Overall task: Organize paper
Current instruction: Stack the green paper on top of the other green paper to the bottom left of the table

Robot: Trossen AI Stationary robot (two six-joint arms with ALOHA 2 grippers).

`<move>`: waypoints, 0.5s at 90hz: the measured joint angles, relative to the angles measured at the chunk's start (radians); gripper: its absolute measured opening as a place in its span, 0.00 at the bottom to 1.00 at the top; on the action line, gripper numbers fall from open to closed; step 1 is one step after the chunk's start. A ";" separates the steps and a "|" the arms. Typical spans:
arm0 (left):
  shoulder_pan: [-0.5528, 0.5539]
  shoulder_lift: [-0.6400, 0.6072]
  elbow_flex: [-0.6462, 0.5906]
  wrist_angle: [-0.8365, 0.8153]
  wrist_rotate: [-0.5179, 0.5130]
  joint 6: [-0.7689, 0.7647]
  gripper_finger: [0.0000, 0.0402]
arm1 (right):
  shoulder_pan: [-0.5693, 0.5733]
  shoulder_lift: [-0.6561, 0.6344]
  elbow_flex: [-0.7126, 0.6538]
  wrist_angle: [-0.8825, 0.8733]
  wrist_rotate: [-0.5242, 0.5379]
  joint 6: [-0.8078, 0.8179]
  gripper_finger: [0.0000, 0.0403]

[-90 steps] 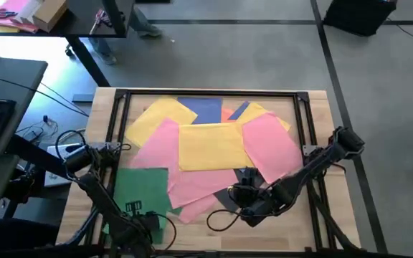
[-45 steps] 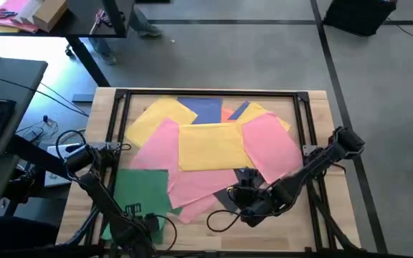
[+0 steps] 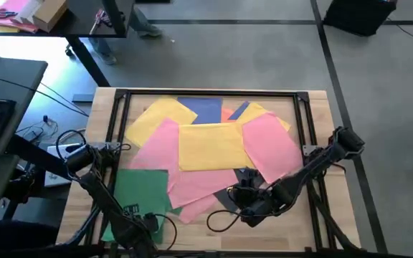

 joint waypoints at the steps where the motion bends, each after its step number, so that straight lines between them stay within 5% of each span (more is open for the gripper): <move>1: 0.000 0.000 0.000 0.000 0.003 0.000 0.41 | 0.000 0.000 0.000 0.000 0.000 0.000 0.42; 45: 0.009 0.000 0.000 -0.003 0.097 -0.045 0.54 | 0.000 0.000 0.000 0.000 -0.007 0.026 0.50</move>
